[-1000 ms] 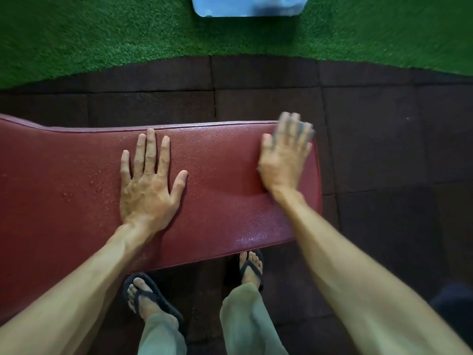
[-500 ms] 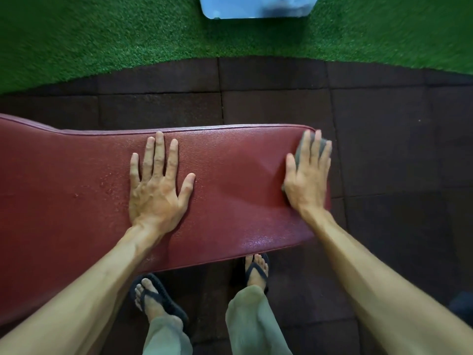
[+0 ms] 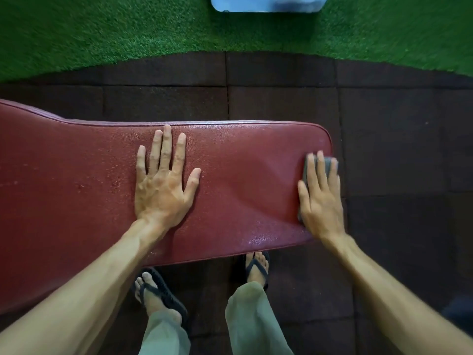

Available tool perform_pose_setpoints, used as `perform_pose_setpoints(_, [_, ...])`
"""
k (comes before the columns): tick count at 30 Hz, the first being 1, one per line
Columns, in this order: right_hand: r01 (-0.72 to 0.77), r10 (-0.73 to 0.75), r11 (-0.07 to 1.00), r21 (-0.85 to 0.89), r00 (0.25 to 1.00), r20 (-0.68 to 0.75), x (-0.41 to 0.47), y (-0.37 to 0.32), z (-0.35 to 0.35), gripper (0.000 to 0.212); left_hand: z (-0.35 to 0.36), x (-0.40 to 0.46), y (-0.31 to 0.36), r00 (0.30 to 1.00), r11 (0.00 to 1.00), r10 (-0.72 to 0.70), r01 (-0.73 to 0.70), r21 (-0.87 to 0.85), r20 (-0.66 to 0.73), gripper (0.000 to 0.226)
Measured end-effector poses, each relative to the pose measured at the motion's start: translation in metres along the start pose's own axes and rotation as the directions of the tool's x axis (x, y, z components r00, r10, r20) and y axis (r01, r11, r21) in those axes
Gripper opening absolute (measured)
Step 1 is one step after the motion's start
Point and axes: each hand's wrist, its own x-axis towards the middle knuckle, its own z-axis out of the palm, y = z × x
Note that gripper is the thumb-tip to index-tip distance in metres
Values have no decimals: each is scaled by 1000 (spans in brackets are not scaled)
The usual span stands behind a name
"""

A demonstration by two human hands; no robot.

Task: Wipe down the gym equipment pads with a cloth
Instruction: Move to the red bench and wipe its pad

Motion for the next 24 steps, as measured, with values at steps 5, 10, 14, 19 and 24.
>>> perform_pose_setpoints(5, [75, -60, 987, 141, 993, -104, 58, -120, 16, 61, 0, 0, -1, 1000, 1000, 4, -4, -3, -11, 70])
perform_pose_setpoints(10, [157, -210, 788, 596, 977, 20, -3, -159, 16, 53, 0, -1, -3, 1000, 1000, 8, -8, -15, -14, 67])
perform_pose_setpoints(14, [184, -176, 798, 573, 982, -71, -13, -111, 11, 53, 1, -1, -4, 1000, 1000, 23, -23, -11, -2, 68])
perform_pose_setpoints(19, [75, -69, 991, 113, 996, -61, -2, -57, 24, 61, -12, 2, 35, 994, 987, -102, 95, -126, -49, 67])
perform_pose_setpoints(24, [58, -53, 995, 81, 997, -59, -4, -59, 28, 62, 6, -3, 121, 999, 994, 15, -18, -110, -30, 65])
